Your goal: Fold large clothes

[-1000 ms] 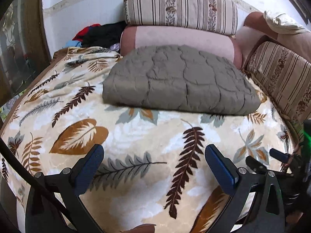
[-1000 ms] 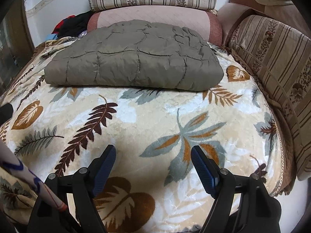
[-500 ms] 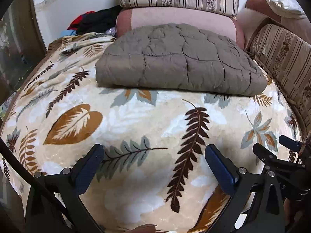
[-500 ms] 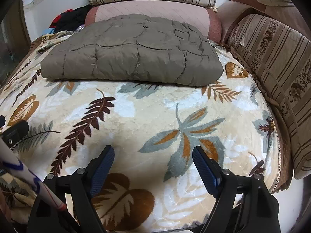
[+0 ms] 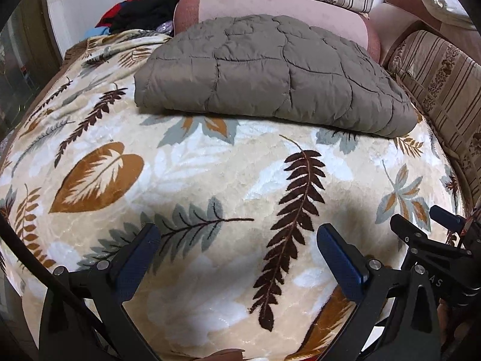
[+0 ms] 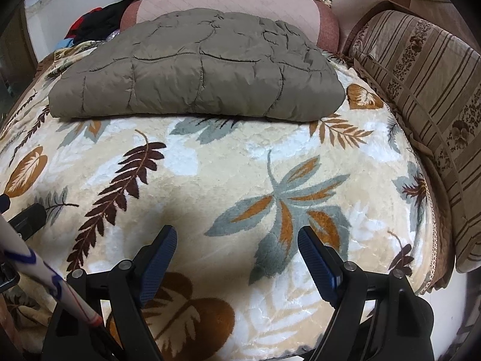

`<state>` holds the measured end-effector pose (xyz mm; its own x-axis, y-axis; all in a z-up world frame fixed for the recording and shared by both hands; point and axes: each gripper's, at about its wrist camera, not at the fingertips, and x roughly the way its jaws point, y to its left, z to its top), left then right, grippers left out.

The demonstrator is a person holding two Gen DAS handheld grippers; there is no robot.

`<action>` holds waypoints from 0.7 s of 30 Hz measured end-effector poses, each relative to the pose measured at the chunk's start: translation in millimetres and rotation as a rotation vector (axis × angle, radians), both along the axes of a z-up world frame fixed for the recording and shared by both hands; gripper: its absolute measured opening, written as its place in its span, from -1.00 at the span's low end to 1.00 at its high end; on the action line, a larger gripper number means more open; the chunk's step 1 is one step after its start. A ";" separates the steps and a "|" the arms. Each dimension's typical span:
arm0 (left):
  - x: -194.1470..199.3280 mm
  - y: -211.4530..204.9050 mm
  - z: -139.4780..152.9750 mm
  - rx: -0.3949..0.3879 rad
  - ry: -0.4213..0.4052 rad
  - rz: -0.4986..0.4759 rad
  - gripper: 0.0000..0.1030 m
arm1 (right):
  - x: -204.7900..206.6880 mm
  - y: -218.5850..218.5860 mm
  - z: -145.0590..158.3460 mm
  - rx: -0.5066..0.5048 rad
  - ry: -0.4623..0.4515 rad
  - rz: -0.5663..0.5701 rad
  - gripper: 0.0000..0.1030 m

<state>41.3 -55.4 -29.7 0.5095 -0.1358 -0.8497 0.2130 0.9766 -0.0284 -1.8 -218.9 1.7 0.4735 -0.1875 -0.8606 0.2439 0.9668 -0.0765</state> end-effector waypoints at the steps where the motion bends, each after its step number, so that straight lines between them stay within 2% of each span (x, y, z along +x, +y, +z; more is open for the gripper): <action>1: 0.8 -0.4 -1.1 0.001 0.004 -0.001 1.00 | 1.0 0.4 -0.8 0.000 0.003 0.002 0.67; 21: 6.2 5.2 -11.2 -0.020 0.058 0.017 1.00 | 7.2 9.8 -8.4 -0.023 0.033 0.018 0.68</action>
